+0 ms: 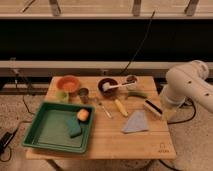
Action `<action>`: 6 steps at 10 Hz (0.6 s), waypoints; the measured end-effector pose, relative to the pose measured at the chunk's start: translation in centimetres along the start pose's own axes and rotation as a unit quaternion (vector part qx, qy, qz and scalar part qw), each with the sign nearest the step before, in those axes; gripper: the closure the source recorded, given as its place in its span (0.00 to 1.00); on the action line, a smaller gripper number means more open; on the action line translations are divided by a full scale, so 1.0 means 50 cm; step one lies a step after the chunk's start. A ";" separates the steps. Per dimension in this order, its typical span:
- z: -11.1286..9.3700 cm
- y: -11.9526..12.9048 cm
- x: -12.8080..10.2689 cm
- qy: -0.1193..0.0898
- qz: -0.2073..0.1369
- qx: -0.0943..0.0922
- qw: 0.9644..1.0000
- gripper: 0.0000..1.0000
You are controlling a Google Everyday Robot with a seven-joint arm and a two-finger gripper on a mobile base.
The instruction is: Place sponge in table surface
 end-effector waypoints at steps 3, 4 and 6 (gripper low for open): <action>0.000 0.000 0.000 0.000 0.000 0.000 1.000 0.35; 0.000 0.000 0.000 0.000 0.000 0.000 1.000 0.35; 0.000 -0.001 0.000 -0.002 -0.003 0.000 1.000 0.35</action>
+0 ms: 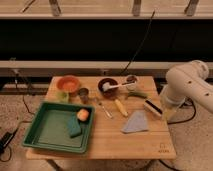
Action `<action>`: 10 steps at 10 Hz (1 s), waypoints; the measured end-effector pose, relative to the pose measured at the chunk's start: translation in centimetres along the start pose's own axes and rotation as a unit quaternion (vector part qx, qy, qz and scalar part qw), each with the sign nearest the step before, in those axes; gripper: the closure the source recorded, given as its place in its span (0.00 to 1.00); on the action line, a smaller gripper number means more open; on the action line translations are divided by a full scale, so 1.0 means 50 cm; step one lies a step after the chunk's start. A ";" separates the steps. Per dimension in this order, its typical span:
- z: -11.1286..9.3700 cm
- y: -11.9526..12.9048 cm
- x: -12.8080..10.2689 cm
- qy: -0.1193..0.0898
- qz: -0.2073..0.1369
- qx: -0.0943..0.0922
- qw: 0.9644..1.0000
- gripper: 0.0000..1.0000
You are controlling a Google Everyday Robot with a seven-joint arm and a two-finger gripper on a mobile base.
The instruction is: Place sponge in table surface
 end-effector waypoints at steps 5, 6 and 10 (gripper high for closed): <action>-0.003 -0.008 -0.153 -0.062 -0.068 -0.008 0.996 0.35; -0.002 -0.007 -0.195 -0.070 -0.085 -0.010 0.994 0.35; 0.024 0.006 -0.403 -0.101 -0.176 -0.007 0.979 0.35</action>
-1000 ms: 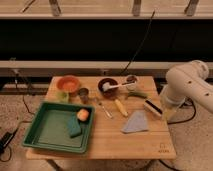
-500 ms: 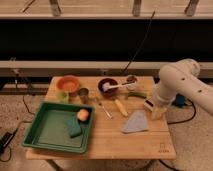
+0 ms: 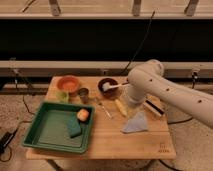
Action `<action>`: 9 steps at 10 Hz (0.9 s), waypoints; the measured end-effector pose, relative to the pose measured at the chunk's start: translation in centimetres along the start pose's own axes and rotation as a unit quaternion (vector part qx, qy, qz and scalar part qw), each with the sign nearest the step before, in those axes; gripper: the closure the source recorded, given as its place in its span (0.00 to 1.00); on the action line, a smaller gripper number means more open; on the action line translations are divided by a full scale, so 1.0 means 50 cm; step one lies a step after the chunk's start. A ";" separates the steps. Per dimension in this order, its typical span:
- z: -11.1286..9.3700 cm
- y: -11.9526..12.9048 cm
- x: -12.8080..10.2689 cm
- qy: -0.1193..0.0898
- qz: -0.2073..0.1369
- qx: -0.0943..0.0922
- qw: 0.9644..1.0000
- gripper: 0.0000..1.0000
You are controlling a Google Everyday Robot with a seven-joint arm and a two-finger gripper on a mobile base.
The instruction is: Place sponge in table surface
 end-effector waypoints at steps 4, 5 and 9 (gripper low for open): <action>0.071 -0.035 -0.154 -0.026 -0.098 -0.008 0.995 0.35; 0.088 -0.042 -0.188 -0.031 -0.121 -0.012 0.992 0.35; 0.156 -0.066 -0.312 -0.050 -0.217 -0.028 0.975 0.35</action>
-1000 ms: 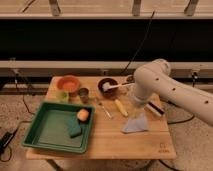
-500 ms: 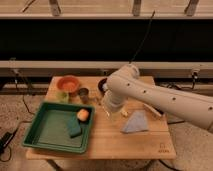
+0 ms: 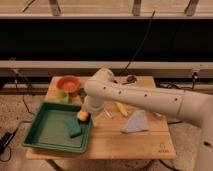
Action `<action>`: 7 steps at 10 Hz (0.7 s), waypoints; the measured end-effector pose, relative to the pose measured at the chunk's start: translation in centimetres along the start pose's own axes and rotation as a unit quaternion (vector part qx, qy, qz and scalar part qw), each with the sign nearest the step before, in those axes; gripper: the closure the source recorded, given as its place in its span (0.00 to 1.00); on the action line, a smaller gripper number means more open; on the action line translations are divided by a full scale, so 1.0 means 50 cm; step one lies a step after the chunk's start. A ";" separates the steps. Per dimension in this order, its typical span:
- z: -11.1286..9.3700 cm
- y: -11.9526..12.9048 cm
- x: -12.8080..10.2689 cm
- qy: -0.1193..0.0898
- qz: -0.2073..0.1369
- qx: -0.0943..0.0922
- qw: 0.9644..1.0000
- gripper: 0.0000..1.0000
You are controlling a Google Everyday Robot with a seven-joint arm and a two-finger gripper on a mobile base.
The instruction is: Place sponge in table surface
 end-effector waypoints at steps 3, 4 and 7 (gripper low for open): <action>0.042 -0.035 -0.035 -0.020 -0.071 -0.013 0.997 0.35; 0.043 -0.037 -0.036 -0.021 -0.074 -0.013 0.997 0.35; 0.043 -0.036 -0.035 -0.021 -0.073 -0.013 0.997 0.35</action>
